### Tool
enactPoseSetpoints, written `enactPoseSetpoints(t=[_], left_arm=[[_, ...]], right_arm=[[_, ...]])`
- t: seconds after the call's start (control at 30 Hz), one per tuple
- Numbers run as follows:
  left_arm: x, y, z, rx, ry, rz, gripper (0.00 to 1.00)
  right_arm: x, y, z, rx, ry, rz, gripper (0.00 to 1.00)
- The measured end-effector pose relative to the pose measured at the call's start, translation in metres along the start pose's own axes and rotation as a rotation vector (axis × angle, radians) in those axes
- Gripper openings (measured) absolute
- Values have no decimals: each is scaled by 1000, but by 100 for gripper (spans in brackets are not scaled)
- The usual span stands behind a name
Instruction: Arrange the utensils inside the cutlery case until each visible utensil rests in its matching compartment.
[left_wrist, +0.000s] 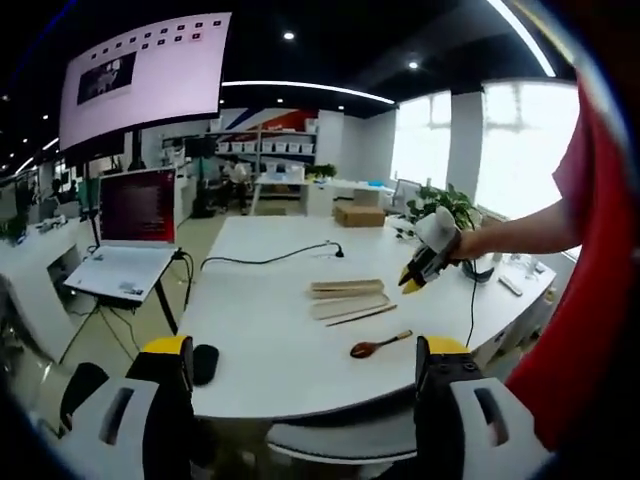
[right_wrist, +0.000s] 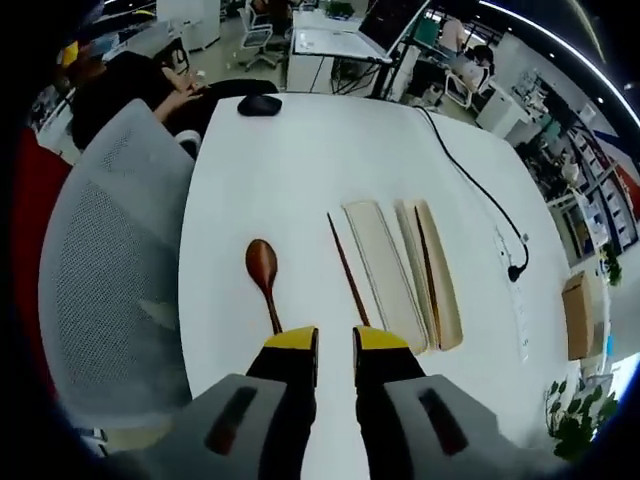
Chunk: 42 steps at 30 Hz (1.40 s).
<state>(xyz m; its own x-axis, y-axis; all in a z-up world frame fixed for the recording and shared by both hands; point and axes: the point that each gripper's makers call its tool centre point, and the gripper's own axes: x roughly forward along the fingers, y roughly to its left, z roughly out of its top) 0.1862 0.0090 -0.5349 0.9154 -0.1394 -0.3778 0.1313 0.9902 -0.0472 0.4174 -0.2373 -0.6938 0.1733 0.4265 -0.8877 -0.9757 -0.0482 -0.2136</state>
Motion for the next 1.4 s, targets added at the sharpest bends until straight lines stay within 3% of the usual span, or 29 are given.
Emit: enactPoseSetpoints(t=[0.2, 0.4, 0.57, 0.67, 0.73, 0.87, 0.97, 1.07, 1.27, 1.37, 1.4], left_arm=[[-2, 4, -1, 12, 11, 5, 94], [-3, 10, -8, 4, 32, 15, 93], [-4, 13, 6, -179, -64, 2, 93], [-5, 20, 5, -139, -60, 35, 95], [-7, 22, 6, -88, -63, 53, 95], [-7, 18, 5, -60, -66, 42, 94], [-6, 14, 4, -62, -60, 13, 92], [-4, 13, 6, -49, -56, 13, 94], [1, 12, 11, -28, -44, 2, 94], [6, 11, 7, -26, -18, -1, 89], [9, 10, 5, -18, 3, 2, 89]], right_arm=[[-1, 2, 1, -10, 2, 7, 10], [-3, -22, 1, -5, 30, -55, 10], [5, -39, -4, 64, 24, -71, 10], [14, -42, -14, 56, 50, -66, 9], [18, -46, -23, -3, 92, -53, 9], [20, -54, -29, 36, 73, -46, 11], [25, -40, -24, 158, 3, 43, 16], [27, -45, -31, 79, 43, -2, 15], [34, -43, -42, -67, 133, -16, 10], [48, -29, -54, 42, 106, 29, 15], [52, -23, -64, 146, 123, 47, 18]])
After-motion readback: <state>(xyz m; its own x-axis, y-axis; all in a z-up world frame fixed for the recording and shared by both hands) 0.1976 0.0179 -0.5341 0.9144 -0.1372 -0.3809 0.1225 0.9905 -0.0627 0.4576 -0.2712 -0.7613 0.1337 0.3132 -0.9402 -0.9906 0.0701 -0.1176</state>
